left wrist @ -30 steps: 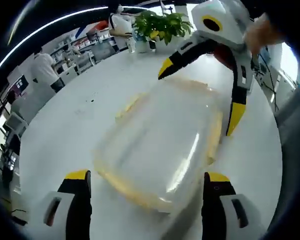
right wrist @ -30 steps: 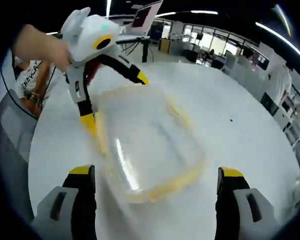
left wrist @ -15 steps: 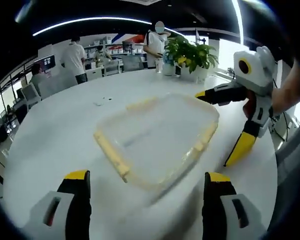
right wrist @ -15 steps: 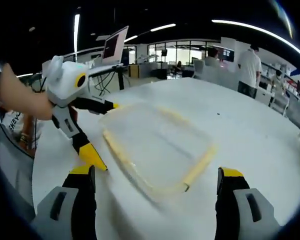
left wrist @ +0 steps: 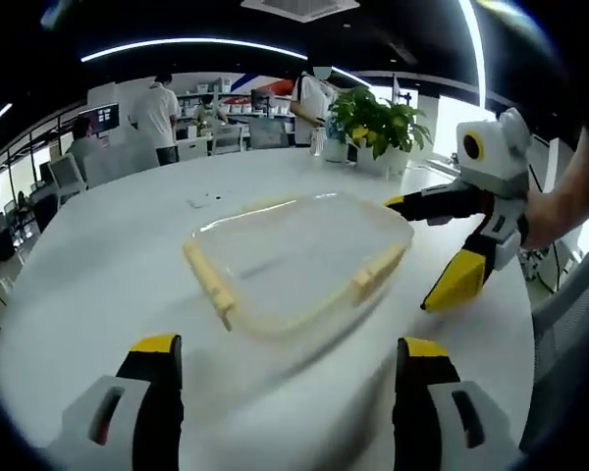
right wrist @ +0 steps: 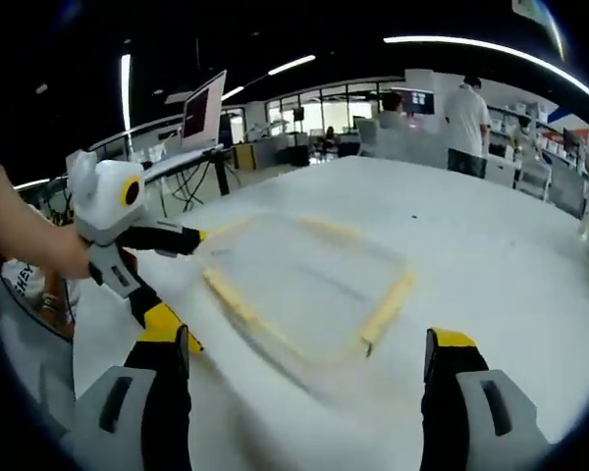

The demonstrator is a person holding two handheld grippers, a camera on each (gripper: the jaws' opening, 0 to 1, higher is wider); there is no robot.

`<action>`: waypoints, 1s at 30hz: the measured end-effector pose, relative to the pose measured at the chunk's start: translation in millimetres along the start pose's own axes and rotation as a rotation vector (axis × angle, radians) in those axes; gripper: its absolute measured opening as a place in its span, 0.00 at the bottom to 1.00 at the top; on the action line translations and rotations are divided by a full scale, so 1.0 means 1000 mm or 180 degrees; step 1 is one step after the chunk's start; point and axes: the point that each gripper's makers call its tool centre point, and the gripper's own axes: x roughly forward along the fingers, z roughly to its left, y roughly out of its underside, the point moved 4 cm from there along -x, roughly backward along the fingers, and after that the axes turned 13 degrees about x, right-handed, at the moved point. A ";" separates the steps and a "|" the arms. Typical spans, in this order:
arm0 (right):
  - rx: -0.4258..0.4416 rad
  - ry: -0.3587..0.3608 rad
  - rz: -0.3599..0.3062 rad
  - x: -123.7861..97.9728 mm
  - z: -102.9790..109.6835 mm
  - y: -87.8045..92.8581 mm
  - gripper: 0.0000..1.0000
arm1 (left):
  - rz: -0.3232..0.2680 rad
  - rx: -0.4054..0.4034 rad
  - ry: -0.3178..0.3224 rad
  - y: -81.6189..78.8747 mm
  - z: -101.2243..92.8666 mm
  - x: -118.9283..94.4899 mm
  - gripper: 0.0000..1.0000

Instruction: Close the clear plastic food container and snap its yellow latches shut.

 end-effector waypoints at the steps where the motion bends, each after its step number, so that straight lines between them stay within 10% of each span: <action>1: 0.0004 0.0003 0.0007 -0.001 0.000 0.000 0.97 | -0.0006 -0.0022 -0.0013 0.000 0.000 -0.001 0.87; 30: 0.0258 0.0272 -0.0058 -0.068 -0.012 0.008 0.88 | -0.0028 -0.0576 -0.0346 0.008 0.006 -0.067 0.85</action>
